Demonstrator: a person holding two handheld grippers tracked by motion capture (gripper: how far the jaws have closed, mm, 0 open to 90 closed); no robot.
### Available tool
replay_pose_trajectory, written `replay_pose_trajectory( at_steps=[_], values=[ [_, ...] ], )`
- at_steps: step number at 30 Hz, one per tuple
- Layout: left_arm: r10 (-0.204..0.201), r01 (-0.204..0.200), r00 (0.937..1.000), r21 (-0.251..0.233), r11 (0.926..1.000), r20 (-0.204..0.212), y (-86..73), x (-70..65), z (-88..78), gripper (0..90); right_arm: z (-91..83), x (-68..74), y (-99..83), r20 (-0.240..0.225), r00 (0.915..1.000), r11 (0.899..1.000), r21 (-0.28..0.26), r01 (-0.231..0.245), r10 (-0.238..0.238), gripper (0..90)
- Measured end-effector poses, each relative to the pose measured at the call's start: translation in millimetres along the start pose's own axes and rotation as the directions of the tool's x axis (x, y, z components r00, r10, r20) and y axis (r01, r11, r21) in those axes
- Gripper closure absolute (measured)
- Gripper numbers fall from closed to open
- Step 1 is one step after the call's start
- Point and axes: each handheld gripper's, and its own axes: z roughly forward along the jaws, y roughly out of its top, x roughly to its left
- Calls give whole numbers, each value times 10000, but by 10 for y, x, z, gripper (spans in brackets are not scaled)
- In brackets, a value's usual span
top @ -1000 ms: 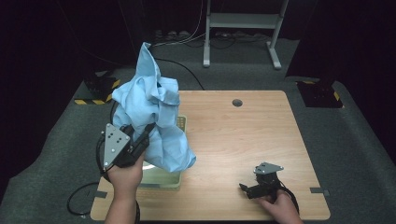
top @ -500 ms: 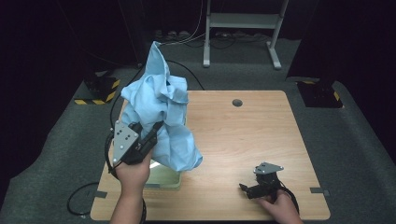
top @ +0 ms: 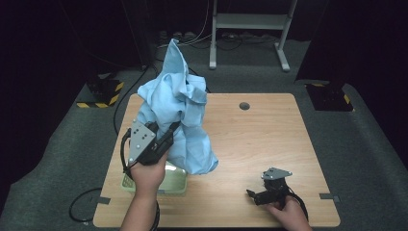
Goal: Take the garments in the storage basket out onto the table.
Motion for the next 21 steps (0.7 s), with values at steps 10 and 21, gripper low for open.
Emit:
replay_pose_trajectory(
  at_steps=[10,21],
  values=[
    [-1,3,9998,-79,10000,218,33,-114,157,699,-2,-4,-1,-29,10000,10000,-17,-41,41,2],
    [294,-292,9989,-56,9996,353,61,-285,351,700,-12,-7,-8,-123,9999,10000,-35,-68,67,2]
  ],
)
